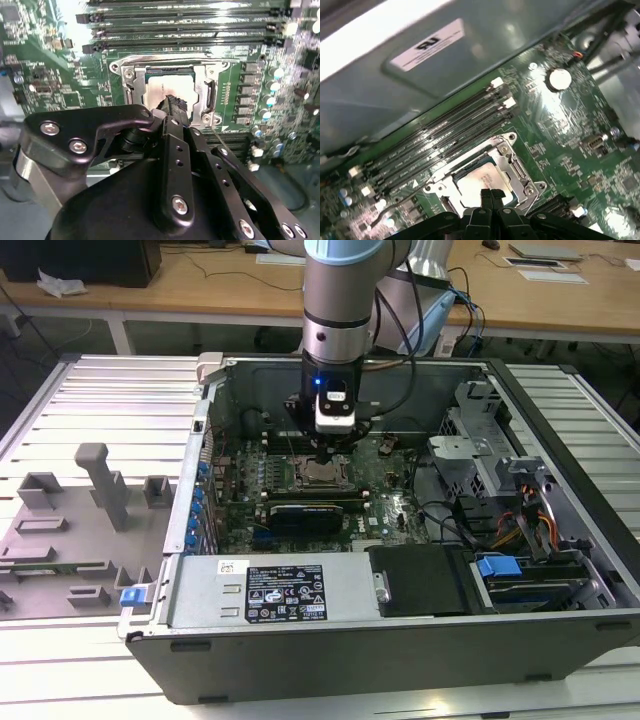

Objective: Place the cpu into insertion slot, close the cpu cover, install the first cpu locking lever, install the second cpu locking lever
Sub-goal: 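Close the cpu cover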

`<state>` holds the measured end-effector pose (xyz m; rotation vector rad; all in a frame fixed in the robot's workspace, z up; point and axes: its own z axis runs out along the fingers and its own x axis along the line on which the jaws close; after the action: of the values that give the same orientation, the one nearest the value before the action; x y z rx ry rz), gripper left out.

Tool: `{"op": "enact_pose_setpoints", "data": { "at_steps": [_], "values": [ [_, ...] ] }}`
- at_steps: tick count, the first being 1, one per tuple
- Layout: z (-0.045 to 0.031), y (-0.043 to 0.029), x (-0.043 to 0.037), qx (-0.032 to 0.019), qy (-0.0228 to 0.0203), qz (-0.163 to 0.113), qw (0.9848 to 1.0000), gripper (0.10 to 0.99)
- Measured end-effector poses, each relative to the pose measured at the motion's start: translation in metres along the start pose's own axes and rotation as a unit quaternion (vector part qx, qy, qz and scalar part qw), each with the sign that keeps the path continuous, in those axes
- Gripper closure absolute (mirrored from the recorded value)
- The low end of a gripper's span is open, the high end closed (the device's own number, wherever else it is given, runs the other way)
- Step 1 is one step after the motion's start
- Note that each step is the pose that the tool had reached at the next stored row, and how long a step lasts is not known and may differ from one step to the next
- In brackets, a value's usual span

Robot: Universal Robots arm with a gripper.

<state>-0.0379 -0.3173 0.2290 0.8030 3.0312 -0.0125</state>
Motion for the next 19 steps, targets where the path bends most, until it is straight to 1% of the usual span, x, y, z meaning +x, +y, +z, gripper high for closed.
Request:
{"op": "enact_pose_setpoints", "data": {
  "at_steps": [3, 4, 5, 7, 8, 10, 11, 13, 14, 16, 18, 19],
  "values": [
    [0.0, 0.0, 0.0, -0.0002, -0.0002, -0.028, 0.9996, 0.98],
    [0.0, 0.0, 0.0, -0.0003, -0.0002, -0.043, 0.9991, 0.98],
    [0.0, 0.0, 0.0, -0.0005, -0.0004, -0.059, 0.9983, 0.98],
    [0.0, 0.0, 0.0, -0.0006, -0.0005, -0.078, 0.997, 0.98],
    [0.0, 0.0, 0.0, -0.0007, -0.0006, -0.093, 0.9957, 0.98],
    [0.0, 0.0, 0.0, -0.0009, -0.0007, -0.111, 0.9939, 0.98],
    [0.0, 0.0, 0.0, -0.001, -0.0008, -0.123, 0.9924, 0.98],
    [0.0, 0.0, 0.0, -0.0011, -0.0009, -0.142, 0.9899, 0.98],
    [0.0, 0.0, 0.0, -0.0012, -0.001, -0.152, 0.9883, 0.98],
    [0.0, 0.0, 0.0, -0.0014, -0.0011, -0.181, 0.9836, 0.98],
    [0.0, 0.0, 0.0, -0.0016, -0.0013, -0.211, 0.9775, 0.98],
    [0.0, 0.0, 0.0, -0.0017, -0.0014, -0.221, 0.9754, 0.98]
  ]
}}
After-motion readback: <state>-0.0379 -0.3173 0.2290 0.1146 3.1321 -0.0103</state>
